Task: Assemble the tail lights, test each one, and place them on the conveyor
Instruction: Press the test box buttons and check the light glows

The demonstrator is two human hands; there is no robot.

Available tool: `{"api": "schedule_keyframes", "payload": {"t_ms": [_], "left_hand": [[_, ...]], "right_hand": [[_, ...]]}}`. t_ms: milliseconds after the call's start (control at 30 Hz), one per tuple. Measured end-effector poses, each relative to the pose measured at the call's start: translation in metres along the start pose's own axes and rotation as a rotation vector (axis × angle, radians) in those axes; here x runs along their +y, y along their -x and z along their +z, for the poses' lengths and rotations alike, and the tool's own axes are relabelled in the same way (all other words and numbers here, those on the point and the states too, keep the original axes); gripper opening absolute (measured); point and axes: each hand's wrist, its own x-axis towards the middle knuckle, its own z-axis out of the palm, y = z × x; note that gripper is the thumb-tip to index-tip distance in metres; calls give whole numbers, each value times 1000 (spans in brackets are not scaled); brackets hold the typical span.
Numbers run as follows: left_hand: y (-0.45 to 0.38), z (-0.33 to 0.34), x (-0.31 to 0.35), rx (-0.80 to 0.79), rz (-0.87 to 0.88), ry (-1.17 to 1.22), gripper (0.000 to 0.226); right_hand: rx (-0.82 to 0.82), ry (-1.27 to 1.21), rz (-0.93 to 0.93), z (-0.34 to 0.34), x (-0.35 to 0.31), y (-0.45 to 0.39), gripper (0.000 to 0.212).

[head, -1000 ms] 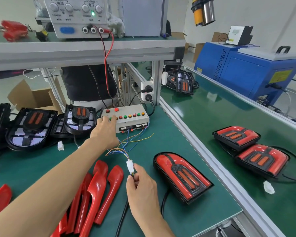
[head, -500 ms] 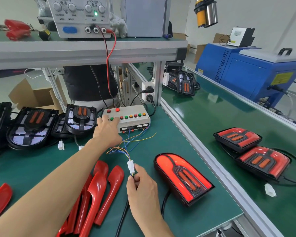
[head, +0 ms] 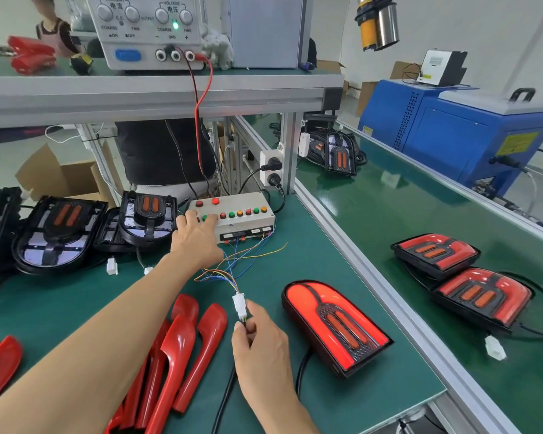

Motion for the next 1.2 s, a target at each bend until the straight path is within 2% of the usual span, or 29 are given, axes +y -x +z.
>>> {"api": "schedule_keyframes", "payload": {"t_ms": [267, 433, 567, 633, 700, 767, 833, 900, 1000, 1100, 1200], "left_hand": [[1, -5, 1, -33, 6, -53, 84], [10, -14, 1, -145, 82, -165, 95], [16, -30, 11, -270, 193, -286, 79], [15, -46, 23, -371, 254, -240, 77], [11, -57, 37, -417, 299, -76, 79], [7, -54, 51, -365, 333, 94, 69], [2, -40, 60, -250, 369, 163, 58], [-5, -23, 65, -188, 414, 98, 55], [-15, -4, 65, -217, 425, -3, 55], [-19, 5, 64, -237, 406, -15, 55], [-17, 8, 66, -185, 400, -6, 44]], "right_hand": [[-3, 1, -5, 0, -1, 0, 40], [-1, -15, 7, 0, 0, 0, 37], [7, -3, -4, 0, 0, 0, 36], [17, 8, -10, 0, 0, 0, 35], [16, 1, -10, 0, 1, 0, 35], [10, -17, -7, 0, 2, 1, 36], [8, -26, -2, 0, 2, 1, 38], [2, -25, 7, 0, 3, 1, 39], [-5, -23, 13, -1, 3, 0, 39], [-13, -24, 21, -1, 2, 0, 41], [-14, -25, 24, -1, 2, 0, 42]]}}
